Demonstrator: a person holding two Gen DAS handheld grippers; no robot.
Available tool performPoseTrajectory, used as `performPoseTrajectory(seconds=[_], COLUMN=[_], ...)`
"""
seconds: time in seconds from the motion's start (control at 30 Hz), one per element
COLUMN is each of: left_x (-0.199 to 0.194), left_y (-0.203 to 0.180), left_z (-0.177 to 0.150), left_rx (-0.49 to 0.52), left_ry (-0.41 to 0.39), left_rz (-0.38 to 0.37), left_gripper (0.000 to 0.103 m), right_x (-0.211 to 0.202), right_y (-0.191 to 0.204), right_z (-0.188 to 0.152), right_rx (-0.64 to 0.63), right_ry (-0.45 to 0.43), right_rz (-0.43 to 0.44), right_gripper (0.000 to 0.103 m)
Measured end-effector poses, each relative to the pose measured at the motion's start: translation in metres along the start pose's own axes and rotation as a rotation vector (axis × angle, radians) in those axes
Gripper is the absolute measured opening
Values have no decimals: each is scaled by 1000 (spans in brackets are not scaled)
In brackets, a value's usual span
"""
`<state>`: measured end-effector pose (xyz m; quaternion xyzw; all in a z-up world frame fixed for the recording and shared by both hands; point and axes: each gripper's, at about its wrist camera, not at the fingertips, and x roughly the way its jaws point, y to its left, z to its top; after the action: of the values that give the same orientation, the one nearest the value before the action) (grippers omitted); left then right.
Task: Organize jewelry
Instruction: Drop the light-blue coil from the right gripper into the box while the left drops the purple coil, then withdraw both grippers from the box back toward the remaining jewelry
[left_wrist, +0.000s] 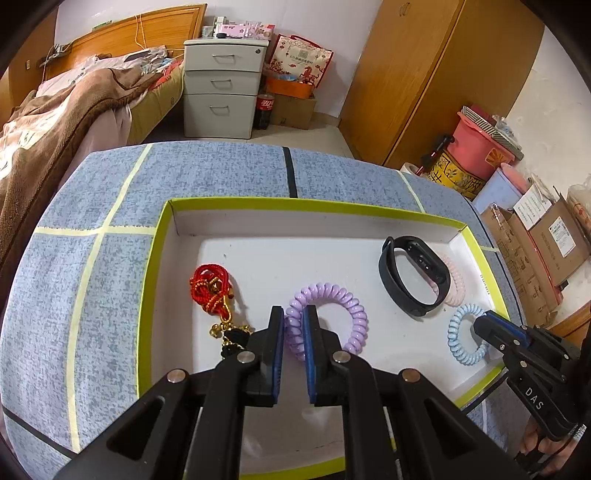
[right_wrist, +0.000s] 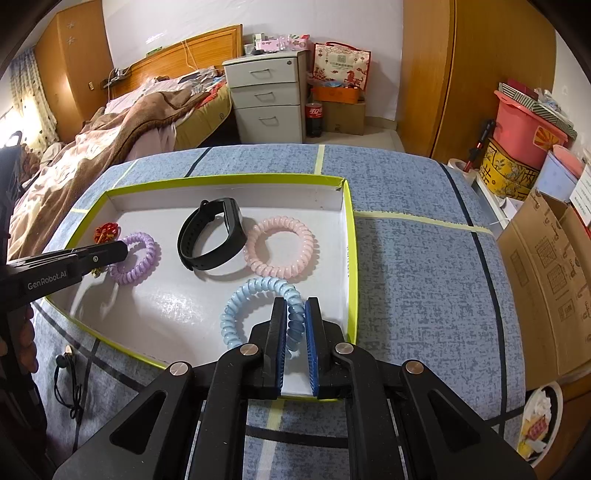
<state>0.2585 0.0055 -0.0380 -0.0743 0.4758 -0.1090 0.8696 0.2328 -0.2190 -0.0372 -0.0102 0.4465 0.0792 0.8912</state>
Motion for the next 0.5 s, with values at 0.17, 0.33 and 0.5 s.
performPoseTrajectory(seconds=[0.17, 0.33, 0.5], left_x=[-3, -12, -26], left_y=[0, 0, 0], left_z=[-1, -4, -9], left_rx=[-6, -3, 12], left_ry=[-7, -21, -38], left_rz=[-10, -15, -31], left_gripper=[32, 34, 44], right_x=[-2, -8, -17], right_y=[-1, 1, 3], right_z=[1, 0, -1], right_rx=[7, 9, 10], right_ry=[-6, -19, -42], right_rz=[3, 26, 42], right_gripper=[16, 28, 35])
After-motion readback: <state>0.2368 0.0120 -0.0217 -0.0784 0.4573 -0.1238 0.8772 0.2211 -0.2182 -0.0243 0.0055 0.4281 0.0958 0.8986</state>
